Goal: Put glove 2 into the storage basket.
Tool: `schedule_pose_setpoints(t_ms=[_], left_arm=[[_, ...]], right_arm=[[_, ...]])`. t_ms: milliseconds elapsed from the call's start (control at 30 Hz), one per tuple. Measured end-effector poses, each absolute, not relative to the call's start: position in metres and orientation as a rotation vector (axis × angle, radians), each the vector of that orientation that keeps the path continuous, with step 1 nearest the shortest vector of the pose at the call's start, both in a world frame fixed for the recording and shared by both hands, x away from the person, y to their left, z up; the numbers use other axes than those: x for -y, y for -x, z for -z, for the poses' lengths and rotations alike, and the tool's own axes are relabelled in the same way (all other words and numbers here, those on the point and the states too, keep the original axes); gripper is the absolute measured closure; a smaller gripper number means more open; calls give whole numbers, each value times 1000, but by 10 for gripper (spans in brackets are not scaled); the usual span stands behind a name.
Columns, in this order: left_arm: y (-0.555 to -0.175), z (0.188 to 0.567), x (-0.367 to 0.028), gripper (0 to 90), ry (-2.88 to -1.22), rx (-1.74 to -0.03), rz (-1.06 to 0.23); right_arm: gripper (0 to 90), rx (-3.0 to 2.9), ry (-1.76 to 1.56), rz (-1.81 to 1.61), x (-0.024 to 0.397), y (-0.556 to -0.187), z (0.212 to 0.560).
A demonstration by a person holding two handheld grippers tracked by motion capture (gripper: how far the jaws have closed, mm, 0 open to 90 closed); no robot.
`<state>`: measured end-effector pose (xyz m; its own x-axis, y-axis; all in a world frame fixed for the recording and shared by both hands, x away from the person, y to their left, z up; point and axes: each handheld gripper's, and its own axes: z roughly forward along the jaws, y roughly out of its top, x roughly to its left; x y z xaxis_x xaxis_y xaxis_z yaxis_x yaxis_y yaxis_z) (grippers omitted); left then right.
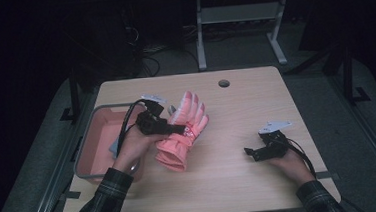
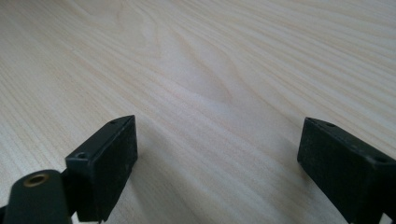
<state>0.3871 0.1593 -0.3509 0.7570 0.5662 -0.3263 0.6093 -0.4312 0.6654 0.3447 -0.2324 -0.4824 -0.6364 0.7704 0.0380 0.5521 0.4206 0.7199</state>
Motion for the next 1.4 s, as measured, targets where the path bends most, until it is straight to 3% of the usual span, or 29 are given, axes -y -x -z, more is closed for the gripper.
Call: schedule_pose_setpoints(t_ms=[833,1067,1400], left_arm=[[-379,305,-286,609,-2017,-1095,-78],[-384,327,-330,608,-1993,-1241,-103],[-400,387,-328,602,-2083,-1332,-35]], right_arm=[[115,-2374,-1152,-1037,233,-345,483],[115,-2371,-1157,-1035,233,-346,483],[115,-2368,-1163,-1034,232,-346,482]])
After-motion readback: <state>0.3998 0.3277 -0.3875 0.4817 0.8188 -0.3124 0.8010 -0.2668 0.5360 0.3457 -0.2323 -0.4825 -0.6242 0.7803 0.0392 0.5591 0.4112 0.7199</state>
